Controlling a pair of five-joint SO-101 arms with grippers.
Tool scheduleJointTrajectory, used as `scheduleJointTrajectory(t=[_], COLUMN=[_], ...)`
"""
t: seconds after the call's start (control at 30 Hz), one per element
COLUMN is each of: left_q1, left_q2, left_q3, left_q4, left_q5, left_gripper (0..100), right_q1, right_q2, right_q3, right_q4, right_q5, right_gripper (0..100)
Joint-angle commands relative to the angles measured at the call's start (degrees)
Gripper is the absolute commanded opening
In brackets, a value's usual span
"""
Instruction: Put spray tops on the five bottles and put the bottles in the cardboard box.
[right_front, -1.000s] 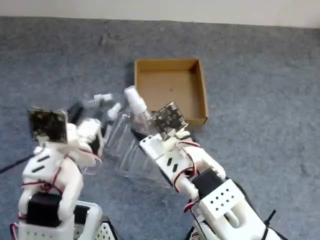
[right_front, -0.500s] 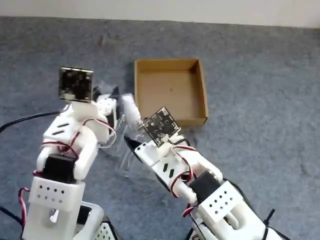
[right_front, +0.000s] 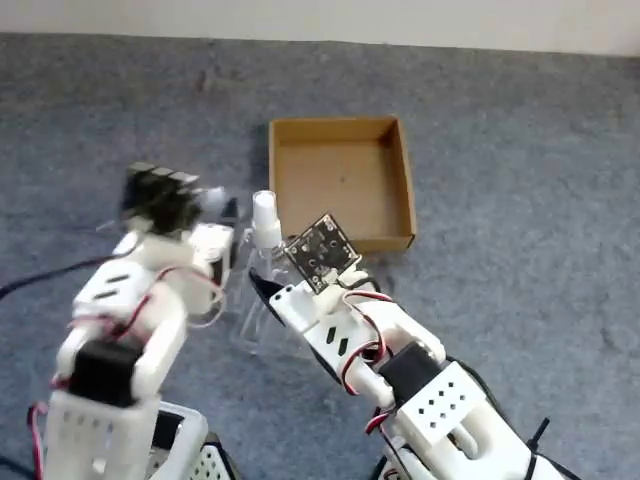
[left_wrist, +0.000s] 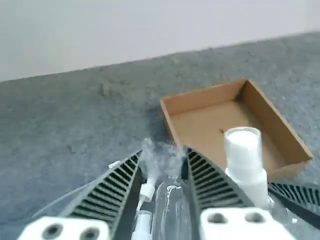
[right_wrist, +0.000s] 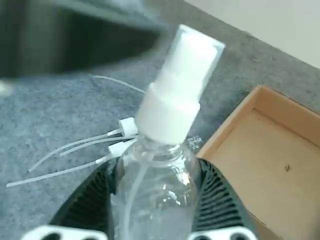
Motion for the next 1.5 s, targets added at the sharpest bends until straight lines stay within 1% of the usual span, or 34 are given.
scheduleJointTrajectory(t=[0.0, 0.1, 0.17, 0.23, 0.3, 0.4, 0.43, 0.53, 0.57, 0.63, 0.73, 0.83, 0.9, 1.03, 1.23, 1.47], left_q1=[-1.36, -1.36, -1.36, -1.19, 0.92, 5.85, 7.52, 10.51, 10.51, 10.24, 7.78, 4.79, 3.12, 1.1, 1.01, 0.92], left_q2=[-11.12, -16.84, -19.3, -21.05, -21.41, -21.41, -21.41, -21.85, -21.85, -21.49, -21.41, -21.32, -21.32, -21.32, -21.32, -21.41], left_q3=[1.98, 5.41, 8.13, 10.68, 12.79, 16.22, 16.84, 16.92, 16.92, 17.01, 18.86, 23.16, 25.36, 26.33, 26.42, 26.51], left_q4=[5.27, 9.14, 9.41, 8.53, 7.47, 6.86, 6.86, 6.86, 6.86, 5.98, 0.35, -7.3, -9.49, -9.85, -9.85, -9.58], left_q5=[-0.35, -0.35, -0.35, -0.44, -1.41, -5.63, -6.15, -6.24, -6.24, -6.24, -6.24, -6.33, -6.42, -6.51, -6.51, -6.51], left_gripper=[11, 11, 11, 11, 11, 11, 13, 22, 24, 26, 26, 26, 26, 26, 26, 26], right_q1=[1.1, 6.02, 9.45, 11.38, 11.47, 11.03, 10.59, 10.24, 9.98, 8.84, 6.37, 3.47, 2.68, 2.77, 2.77, 3.03], right_q2=[-1.27, -0.75, 0.57, 4.09, 9.01, 16.84, 19.38, 26.15, 27.91, 30.9, 32.92, 32.92, 32.22, 28.26, 23.52, 23.25], right_q3=[-1.01, -5.85, -11.12, -17.63, -24.31, -32.84, -35.21, -40.57, -41.71, -43.03, -43.3, -43.82, -46.02, -49.54, -50.07, -50.07], right_q4=[0.04, -0.48, -0.22, 0.57, 3.47, 5.14, 5.32, 5.41, 5.41, 5.41, 5.58, 11.74, 15.69, 20.09, 27.03, 26.86], right_q5=[-0.09, -0.35, -0.44, -0.53, -0.53, -1.23, -2.73, -5.8, -6.15, -6.59, -6.59, -6.51, -6.51, -6.24, -6.07, -5.54], right_gripper=[0.4, 0.3, 0.3, 0.3, 0.3, 0.3, 0.3, 0.3, 0.3, 0.3, 0.3, 0.3, 0.3, 0.3, 0.3, 0.3])
